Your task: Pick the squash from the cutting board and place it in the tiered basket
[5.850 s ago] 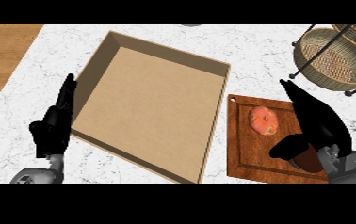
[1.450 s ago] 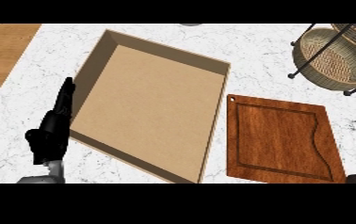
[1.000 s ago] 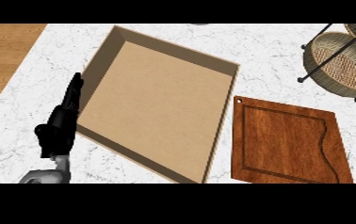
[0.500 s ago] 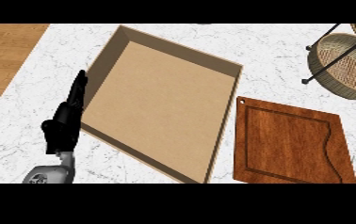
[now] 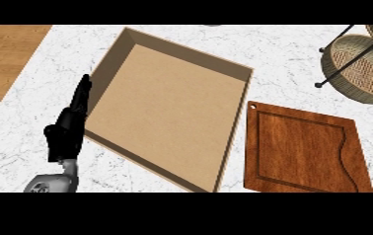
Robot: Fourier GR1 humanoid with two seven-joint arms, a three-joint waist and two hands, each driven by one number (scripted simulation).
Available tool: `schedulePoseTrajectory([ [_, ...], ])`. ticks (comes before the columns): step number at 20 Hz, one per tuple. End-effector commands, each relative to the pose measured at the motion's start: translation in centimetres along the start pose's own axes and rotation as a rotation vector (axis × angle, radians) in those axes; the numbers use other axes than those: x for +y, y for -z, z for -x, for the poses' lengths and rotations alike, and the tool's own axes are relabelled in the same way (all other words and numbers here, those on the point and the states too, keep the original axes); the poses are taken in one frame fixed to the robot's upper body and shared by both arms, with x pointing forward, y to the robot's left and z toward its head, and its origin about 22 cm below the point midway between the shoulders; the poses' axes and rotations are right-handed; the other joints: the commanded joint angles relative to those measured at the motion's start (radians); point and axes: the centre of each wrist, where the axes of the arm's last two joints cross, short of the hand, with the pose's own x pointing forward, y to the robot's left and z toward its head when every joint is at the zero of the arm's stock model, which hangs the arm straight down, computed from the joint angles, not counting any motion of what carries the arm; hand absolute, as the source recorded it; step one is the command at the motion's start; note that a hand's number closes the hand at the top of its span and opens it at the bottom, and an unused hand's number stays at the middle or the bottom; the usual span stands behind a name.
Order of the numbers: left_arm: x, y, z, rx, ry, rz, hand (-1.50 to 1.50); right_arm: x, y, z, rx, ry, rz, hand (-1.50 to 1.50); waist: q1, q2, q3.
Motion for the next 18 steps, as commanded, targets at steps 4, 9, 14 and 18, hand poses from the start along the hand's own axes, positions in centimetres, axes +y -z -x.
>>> schedulePoseTrajectory([
  [4,-2.0,-2.7,4.5,0.247,-0.055,0.062,0.0,4.7,1.4,1.5,0.077,0.302,-0.093,-1.5,-0.01,0.026,-0.016],
  [9,-1.2,-2.9,5.0,0.255,-0.041,0.048,0.0,4.2,2.1,1.1,0.021,0.523,-0.046,-1.5,-0.031,0.019,-0.016],
  [14,-2.0,-3.6,5.0,0.257,-0.045,0.037,0.0,1.7,2.2,1.3,-0.018,0.662,0.055,-1.5,-0.039,0.018,-0.016],
  [18,-1.1,-3.8,4.9,0.252,-0.04,0.04,0.0,-1.3,1.6,2.1,0.055,0.691,0.275,-1.5,-0.042,0.016,-0.017],
])
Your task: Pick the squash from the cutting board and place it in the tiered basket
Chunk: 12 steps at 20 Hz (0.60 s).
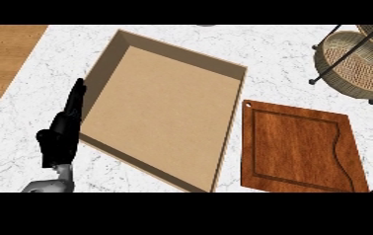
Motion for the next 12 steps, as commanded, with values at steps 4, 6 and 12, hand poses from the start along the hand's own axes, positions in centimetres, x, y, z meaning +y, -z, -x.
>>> schedulePoseTrajectory([
  [4,-0.8,-3.8,5.3,0.259,-0.056,0.038,0.0,-7.2,-1.7,-0.9,0.032,0.068,0.311,-1.5,-0.025,0.018,-0.022],
  [6,-1.3,-3.9,5.3,0.248,-0.07,0.035,0.0,-10.9,-3.2,-1.8,0.038,0.062,0.34,-1.5,-0.037,0.02,-0.02],
  [12,-1.1,-3.5,4.0,0.244,-0.06,0.048,0.0,-16.4,-7.1,0.4,0.078,0.089,0.358,-1.5,-0.059,0.021,-0.013],
])
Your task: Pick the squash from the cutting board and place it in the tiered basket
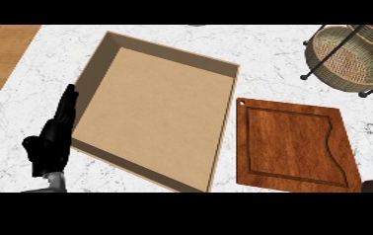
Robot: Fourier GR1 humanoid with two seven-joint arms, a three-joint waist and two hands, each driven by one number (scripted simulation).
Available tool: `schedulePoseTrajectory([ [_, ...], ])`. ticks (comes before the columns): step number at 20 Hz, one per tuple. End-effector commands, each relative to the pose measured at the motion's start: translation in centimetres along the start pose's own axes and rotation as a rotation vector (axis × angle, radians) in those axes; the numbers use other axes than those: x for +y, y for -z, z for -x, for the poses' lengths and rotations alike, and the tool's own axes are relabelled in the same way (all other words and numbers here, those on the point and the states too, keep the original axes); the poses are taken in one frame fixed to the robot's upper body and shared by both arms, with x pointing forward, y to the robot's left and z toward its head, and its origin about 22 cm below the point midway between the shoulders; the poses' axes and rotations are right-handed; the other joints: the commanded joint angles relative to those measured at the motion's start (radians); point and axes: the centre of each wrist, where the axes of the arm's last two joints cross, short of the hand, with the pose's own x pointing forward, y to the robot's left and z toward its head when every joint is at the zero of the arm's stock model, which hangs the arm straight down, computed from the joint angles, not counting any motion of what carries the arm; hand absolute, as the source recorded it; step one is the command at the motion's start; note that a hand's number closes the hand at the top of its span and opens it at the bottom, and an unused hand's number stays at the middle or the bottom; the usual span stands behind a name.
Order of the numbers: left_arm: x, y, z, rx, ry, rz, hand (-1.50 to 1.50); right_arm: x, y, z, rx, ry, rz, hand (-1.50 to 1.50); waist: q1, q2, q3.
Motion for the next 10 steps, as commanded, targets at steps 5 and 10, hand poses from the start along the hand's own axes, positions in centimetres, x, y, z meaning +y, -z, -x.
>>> schedulePoseTrajectory([
  [5,-1.3,-2.8,4.1,0.222,-0.054,0.039,0.0,-8.5,-2.7,-0.4,0.026,-0.003,-0.011,-1.5,-0.032,0.017,-0.014],
  [10,-2.0,-3.0,3.8,0.227,-0.055,0.033,0.0,-10.7,-3.9,0.5,0.004,0.014,-0.08,-1.5,-0.054,0.016,-0.011],
])
